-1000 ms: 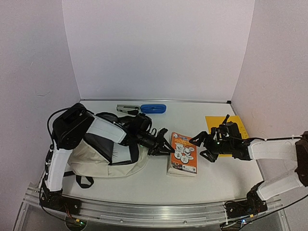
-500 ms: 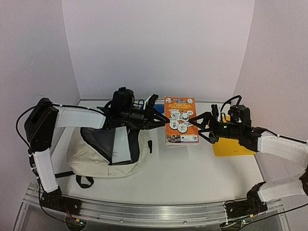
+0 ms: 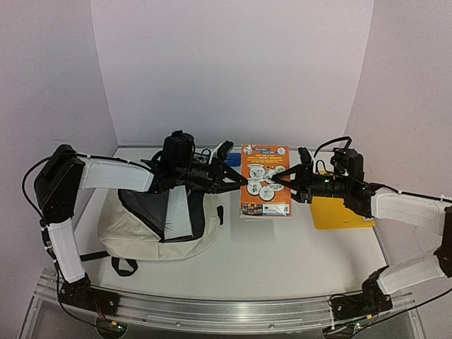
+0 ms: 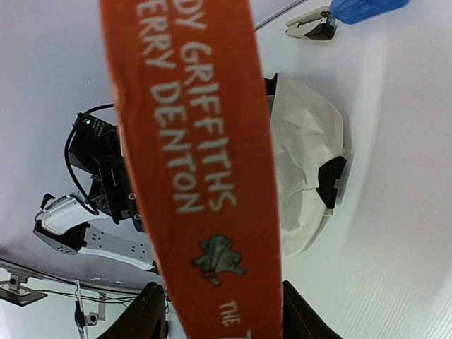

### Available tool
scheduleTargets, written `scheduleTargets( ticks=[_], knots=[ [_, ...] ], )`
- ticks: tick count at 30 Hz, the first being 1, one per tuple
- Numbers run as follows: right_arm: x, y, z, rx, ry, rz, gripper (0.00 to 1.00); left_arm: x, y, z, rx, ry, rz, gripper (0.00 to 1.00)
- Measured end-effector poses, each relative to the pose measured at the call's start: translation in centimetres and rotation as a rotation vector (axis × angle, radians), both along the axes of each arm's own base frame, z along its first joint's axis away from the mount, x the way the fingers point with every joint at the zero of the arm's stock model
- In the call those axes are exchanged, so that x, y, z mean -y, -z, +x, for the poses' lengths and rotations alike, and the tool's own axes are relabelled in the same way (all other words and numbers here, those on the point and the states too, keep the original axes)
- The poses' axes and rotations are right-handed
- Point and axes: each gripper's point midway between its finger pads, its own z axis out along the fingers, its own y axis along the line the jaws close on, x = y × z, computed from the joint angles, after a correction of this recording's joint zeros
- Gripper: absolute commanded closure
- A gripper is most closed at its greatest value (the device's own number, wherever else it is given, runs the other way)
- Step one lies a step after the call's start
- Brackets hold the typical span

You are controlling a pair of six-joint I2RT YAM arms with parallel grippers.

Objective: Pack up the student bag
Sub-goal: Pick up the book from the center of the board.

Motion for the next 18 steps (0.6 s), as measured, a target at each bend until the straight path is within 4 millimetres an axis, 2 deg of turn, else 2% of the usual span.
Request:
scheduleTargets(
  ticks=[5,10,14,18],
  knots=[
    [-0.49,-0.81,-0.17,0.000,-0.025,0.069,0.44,0.05,-0.56,-0.40,0.008,0.025,-0.022,1.00],
    [-0.78,-1.13,-0.20,0.004,-0.043,0.093,0.51,0.10,-0.58,-0.50,-0.001,0.035,-0.028,1.00],
    [-0.98,-1.12,-0.20,0.003,-0.050,0.099,0.69,0.15,-0.54,-0.53,-0.006,0.040,-0.030,1.00],
    [-1.13,-1.01,-0.04,0.009,-0.051,0.100,0.92,0.23,-0.70,-0.38,-0.012,0.041,-0.031,1.00]
  ],
)
